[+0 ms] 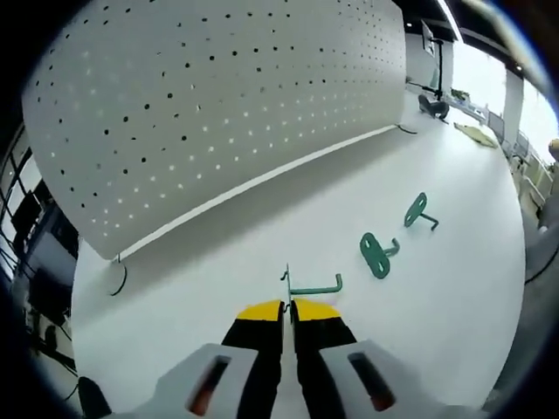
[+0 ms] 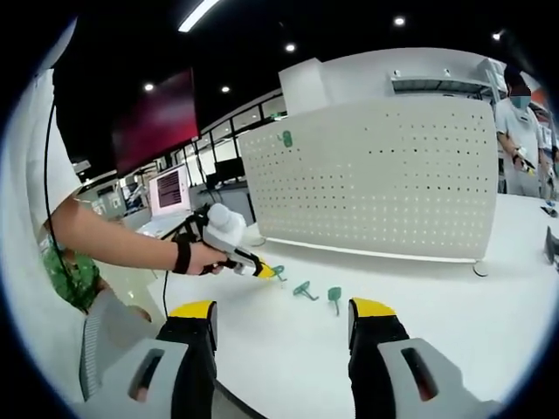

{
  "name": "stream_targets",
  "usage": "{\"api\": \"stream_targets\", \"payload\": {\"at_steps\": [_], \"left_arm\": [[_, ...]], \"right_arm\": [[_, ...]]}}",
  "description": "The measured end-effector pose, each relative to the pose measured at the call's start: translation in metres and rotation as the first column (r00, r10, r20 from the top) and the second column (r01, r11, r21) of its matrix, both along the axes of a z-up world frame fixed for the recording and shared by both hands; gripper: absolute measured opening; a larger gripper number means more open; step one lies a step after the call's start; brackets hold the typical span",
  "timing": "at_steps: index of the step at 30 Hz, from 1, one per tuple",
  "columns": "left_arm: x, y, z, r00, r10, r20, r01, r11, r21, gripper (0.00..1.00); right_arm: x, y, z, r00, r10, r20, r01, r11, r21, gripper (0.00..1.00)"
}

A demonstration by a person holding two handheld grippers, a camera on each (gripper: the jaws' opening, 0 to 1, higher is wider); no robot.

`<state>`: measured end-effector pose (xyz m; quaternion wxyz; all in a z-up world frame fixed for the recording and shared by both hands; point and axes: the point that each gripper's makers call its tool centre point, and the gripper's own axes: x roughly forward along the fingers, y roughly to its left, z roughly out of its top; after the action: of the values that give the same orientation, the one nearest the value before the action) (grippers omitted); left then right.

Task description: Insert the hook assembly into the mounting plate slot until the hook locks in place.

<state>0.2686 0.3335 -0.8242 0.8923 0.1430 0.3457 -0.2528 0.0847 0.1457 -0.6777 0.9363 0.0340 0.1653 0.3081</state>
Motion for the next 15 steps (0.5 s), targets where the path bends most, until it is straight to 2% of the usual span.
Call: {"api": "stream_targets", "payload": {"at_steps": [2,15], "left_arm": [[-0.001,-0.004,0.006,1.0,0.009,0.004,-0.009,0.999,-0.041,0.03],[-0.015,-0.009,0.024,0.999,0.04,0.008,-0.039,0.991,-0.131,0.03]], "right_arm": [[0.0,0.001,0.0,1.0,0.003,-0.001,-0.003,1.0,0.003,0.61],[0.0,0.007,0.005,1.0,0.026,0.017,-0.026,1.0,0.009,0.61]]}}
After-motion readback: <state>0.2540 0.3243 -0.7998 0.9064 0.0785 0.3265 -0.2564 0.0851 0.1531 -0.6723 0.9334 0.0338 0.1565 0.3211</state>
